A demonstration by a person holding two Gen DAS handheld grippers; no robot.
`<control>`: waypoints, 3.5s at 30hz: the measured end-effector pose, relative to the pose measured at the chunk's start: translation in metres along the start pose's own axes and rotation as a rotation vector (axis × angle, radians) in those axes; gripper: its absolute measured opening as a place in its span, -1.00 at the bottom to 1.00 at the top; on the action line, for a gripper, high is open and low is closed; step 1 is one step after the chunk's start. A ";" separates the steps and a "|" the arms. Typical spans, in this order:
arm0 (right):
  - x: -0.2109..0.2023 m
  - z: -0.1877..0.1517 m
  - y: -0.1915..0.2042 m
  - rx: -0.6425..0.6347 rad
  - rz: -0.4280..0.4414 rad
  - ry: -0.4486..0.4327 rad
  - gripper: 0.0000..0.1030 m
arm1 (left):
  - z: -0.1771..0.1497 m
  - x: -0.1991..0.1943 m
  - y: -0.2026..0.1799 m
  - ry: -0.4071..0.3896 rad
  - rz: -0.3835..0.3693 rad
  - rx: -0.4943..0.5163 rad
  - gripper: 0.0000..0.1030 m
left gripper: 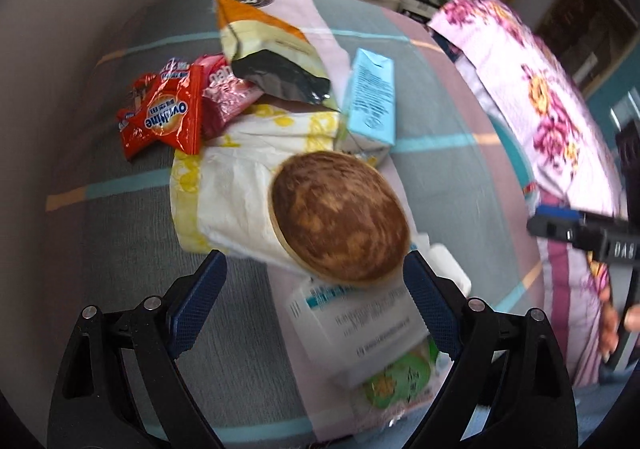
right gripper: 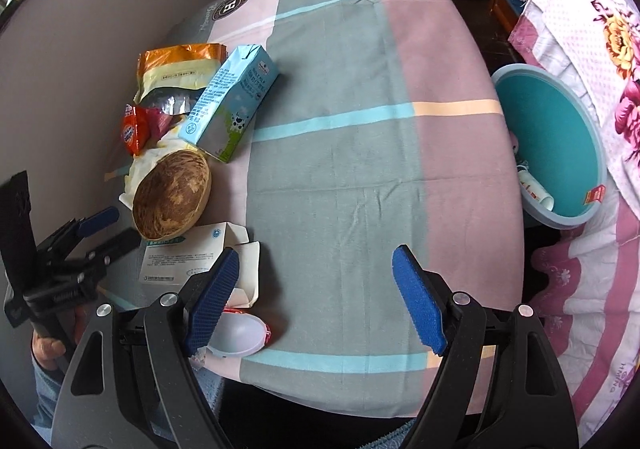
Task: Collect trash
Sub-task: 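Return both tools to the table toward the bread and milk carton, then grasp the round bread with the left gripper while the right gripper grasps the milk carton, then carry the bread and blue milk carton over the teal bin and open both grippers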
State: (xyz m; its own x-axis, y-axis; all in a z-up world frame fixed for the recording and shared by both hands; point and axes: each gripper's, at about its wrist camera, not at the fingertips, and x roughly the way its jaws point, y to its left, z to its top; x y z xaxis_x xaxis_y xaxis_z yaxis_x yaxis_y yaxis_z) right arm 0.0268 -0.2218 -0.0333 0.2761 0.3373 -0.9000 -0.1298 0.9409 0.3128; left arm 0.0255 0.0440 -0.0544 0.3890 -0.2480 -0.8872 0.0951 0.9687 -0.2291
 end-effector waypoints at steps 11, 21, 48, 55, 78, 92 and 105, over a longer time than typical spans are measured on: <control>0.016 0.021 -0.004 0.020 -0.024 0.022 0.46 | 0.010 0.031 0.011 0.064 -0.005 -0.052 -0.41; 0.030 0.049 0.016 -0.011 -0.040 0.034 0.46 | 0.017 0.032 0.013 0.031 -0.032 -0.020 -0.76; 0.091 0.120 0.092 -0.135 -0.020 0.059 -0.30 | -0.014 0.008 0.058 0.030 -0.123 -0.112 -0.02; 0.060 0.106 0.050 -0.096 -0.045 0.024 -0.30 | -0.003 -0.021 0.045 -0.053 -0.059 -0.097 -0.02; 0.051 0.066 -0.008 -0.035 -0.026 0.055 -0.05 | 0.019 0.043 0.006 0.087 0.058 0.041 -0.62; 0.024 0.070 -0.045 0.031 0.065 -0.062 -0.32 | 0.057 0.005 -0.034 -0.037 0.137 0.107 -0.82; -0.055 0.061 -0.160 0.254 0.000 -0.282 -0.32 | 0.114 0.049 -0.189 -0.036 0.042 0.359 -0.82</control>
State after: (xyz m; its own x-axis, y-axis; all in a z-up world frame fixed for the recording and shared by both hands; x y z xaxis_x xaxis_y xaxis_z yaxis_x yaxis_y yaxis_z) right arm 0.0901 -0.3890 -0.0156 0.5320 0.2987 -0.7923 0.1011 0.9066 0.4097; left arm 0.1310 -0.1504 -0.0087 0.4312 -0.2135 -0.8766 0.3910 0.9198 -0.0317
